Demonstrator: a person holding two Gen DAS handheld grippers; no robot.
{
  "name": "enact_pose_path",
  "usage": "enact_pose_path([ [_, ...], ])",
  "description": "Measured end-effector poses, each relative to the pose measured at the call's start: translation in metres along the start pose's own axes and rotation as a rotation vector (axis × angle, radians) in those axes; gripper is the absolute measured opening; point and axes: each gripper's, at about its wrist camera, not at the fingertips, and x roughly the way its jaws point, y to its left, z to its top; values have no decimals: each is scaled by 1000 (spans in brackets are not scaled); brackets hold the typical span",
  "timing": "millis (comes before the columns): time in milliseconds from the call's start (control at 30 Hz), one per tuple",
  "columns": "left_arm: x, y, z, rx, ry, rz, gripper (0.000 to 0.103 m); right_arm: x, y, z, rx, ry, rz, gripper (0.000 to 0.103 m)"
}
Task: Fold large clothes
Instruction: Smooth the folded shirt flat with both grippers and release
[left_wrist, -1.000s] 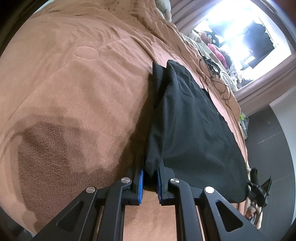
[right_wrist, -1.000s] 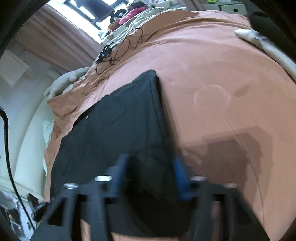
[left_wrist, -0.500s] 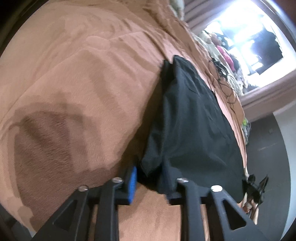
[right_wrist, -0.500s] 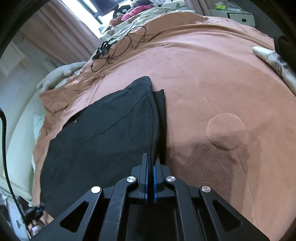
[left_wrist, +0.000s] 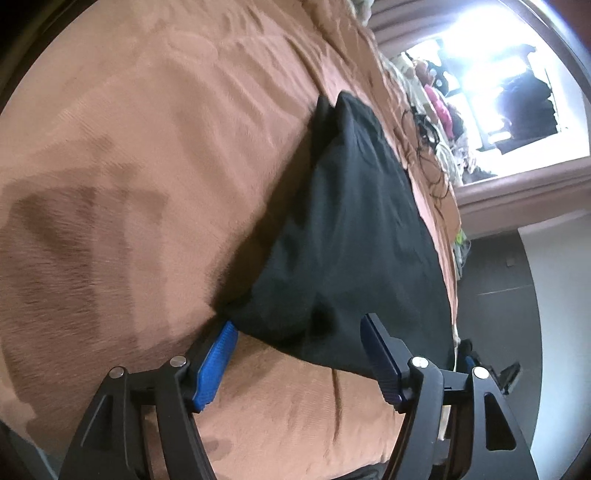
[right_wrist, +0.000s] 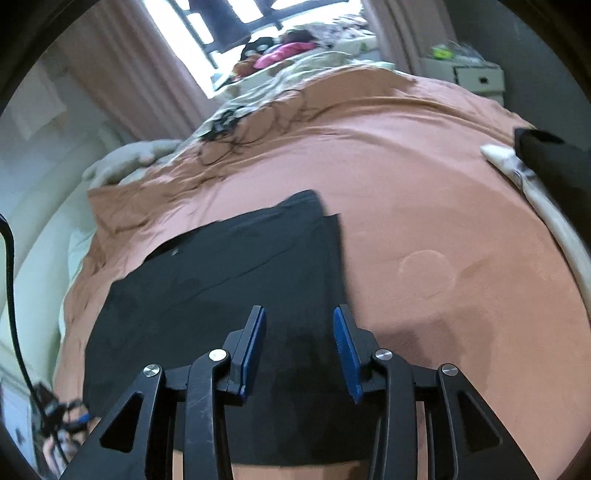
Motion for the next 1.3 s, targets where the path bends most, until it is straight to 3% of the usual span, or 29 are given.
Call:
enact_pose_path([
  [333, 11, -3, 18, -22, 1, -67, 70, 5, 71, -39, -91, 79, 121, 39],
  [533, -22, -16, 8, 80, -58, -254, 70, 19, 121, -69, -179, 158, 166, 39],
  [600, -28, -16, 6, 98, -63, -282, 70, 27, 138, -80, -208, 190, 183, 39],
  [733, -17, -14, 7, 105, -39, -204, 67, 40, 170, -102, -248, 238, 212, 39],
  [767, -11, -13, 7, 101, -26, -169, 63, 42, 178, -108, -260, 246, 214, 39],
  [833, 0, -9, 10, 85, 6, -112, 46, 44, 190, -115, -277, 255, 205, 39],
  [867, 4, -7, 11, 75, 19, -98, 43, 46, 196, -118, -281, 263, 205, 39],
  [1067, 9, 2, 10, 71, 18, -88, 39, 75, 215, -133, -336, 340, 119, 38],
  [1200, 10, 5, 6, 51, 1, -56, 31, 94, 213, -128, -310, 329, 51, 15],
  [1300, 7, 6, 2, 50, -25, -38, 29, 107, 213, -114, -263, 323, 34, 14],
])
